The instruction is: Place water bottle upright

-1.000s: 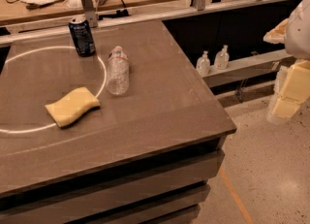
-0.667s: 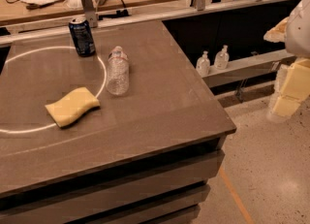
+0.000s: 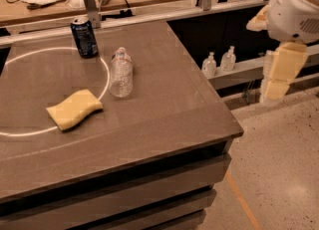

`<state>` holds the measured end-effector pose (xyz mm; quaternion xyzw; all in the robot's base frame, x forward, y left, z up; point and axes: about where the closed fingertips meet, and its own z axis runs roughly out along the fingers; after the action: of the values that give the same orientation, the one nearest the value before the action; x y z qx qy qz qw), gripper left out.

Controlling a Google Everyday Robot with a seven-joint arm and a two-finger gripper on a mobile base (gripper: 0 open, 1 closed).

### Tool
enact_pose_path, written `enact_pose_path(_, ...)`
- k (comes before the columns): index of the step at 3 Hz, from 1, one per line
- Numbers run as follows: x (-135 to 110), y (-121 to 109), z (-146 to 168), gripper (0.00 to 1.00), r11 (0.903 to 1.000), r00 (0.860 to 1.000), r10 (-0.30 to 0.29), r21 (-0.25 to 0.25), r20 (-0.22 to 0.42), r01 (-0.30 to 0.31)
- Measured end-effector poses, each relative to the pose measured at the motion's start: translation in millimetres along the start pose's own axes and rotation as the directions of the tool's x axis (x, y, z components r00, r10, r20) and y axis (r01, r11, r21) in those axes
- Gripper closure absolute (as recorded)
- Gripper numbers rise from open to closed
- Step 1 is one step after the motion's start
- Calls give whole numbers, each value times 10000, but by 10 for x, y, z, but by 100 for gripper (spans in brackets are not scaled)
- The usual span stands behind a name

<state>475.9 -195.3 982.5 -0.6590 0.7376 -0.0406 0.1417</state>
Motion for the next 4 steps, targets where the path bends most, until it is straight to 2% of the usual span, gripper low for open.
enact_pose_path(1, -242, -300, 50, 0, 9904, 9905, -1374, -192, -88, 1372)
enact_pose_path(2, -606, -633, 103, 0, 9488, 9486, -3159, -120, -205, 3157)
enact_pose_path(3, -1020, -875, 223, 0, 8745, 8745, -4850, -43, -27, 4850)
enact_pose_path(4, -1482, -1067, 445, 0, 7525, 7515, -6577, 3, 527, 6586)
